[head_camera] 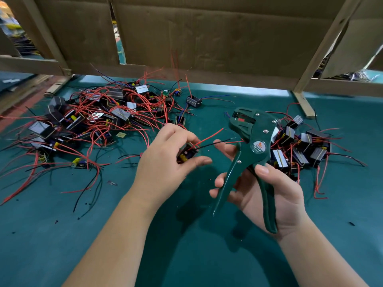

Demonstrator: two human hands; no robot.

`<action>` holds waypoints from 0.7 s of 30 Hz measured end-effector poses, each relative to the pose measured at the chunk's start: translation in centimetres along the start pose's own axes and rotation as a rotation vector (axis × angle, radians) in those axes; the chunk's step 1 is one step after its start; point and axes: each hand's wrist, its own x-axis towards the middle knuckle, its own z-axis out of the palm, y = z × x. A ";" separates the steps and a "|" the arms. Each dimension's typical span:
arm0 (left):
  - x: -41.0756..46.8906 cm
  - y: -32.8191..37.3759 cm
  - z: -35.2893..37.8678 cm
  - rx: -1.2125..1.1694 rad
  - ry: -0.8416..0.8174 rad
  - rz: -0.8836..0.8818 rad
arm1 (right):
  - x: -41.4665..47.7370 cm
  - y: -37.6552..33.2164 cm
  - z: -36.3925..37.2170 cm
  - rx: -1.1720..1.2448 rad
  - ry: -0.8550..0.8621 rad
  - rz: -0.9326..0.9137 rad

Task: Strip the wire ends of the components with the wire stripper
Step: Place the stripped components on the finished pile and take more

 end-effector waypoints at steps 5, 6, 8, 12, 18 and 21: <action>0.2 0.1 -0.2 0.307 -0.124 0.031 | 0.0 0.0 0.2 0.014 -0.048 0.029; 0.1 0.1 -0.2 0.379 -0.157 0.028 | 0.0 0.0 0.2 0.007 -0.051 0.026; 0.0 0.0 0.0 0.447 -0.192 0.014 | 0.1 0.0 0.2 -0.015 -0.043 0.018; -0.1 0.0 0.1 0.418 -0.140 0.018 | 0.2 0.1 0.2 -0.043 0.006 0.023; -0.2 0.1 0.1 0.444 -0.128 0.045 | 0.4 0.0 0.0 -0.024 0.028 0.027; -0.3 1.2 0.5 0.430 0.192 0.103 | 0.2 -0.4 -0.1 -0.023 0.017 0.011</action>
